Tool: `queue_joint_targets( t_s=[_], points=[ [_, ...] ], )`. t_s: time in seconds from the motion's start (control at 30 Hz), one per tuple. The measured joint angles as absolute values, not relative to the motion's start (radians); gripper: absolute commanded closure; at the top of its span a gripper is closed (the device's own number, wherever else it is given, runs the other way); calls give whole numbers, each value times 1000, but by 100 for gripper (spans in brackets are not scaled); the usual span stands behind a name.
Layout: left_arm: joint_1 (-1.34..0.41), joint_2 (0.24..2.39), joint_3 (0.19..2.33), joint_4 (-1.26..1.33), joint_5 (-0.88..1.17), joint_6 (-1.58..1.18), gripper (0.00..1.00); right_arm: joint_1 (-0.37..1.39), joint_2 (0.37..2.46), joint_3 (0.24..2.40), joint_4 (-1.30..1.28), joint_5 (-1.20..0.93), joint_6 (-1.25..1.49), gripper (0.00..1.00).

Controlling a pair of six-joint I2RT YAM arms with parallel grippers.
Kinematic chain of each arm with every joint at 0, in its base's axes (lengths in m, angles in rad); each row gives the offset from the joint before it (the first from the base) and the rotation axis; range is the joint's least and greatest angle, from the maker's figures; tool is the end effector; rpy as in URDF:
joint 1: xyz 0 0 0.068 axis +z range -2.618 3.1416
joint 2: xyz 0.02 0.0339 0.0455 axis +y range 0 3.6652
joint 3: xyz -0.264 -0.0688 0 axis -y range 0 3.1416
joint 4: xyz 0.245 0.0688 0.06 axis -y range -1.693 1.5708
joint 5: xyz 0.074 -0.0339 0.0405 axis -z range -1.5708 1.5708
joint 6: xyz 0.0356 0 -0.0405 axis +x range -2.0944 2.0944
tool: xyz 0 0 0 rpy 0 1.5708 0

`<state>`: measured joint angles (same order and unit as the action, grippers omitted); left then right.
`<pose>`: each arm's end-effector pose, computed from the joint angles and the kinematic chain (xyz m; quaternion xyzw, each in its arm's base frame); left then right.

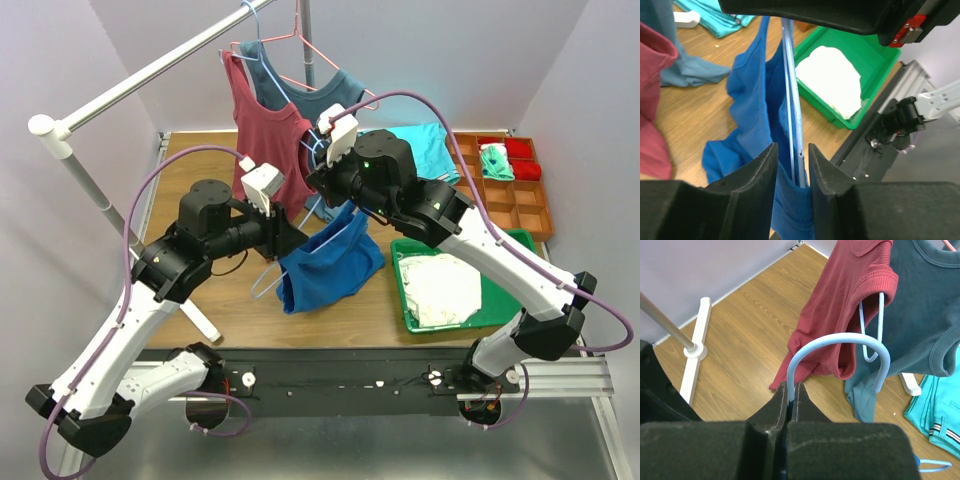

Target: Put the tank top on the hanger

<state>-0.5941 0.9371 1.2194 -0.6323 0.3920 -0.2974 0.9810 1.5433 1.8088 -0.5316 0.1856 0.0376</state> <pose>0.1438 -0.1135 0.4155 0.2292 0.7784 -0.3864 0.4385 0.1938 0.2777 0.4709 -0.3094 0.7304 0.2304 0.5636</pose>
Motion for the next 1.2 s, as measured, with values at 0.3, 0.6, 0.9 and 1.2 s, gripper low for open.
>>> queue_joint_targets(
  t_s=[0.3,0.6,0.9,1.2],
  points=[
    [-725,937,1238,-679,184,-275,100,981,1544,1803,-528,186,44,99],
    [-748,905,1229,-682,111,-273,100,981,1543,1782,-488,187,55,29],
    [-751,830,1150,-673,85,-289,100,981,1532,1734,-459,189,71,0],
    [-751,760,1082,-708,29,-345,100,981,1439,1678,-442,189,89,0]
  ],
)
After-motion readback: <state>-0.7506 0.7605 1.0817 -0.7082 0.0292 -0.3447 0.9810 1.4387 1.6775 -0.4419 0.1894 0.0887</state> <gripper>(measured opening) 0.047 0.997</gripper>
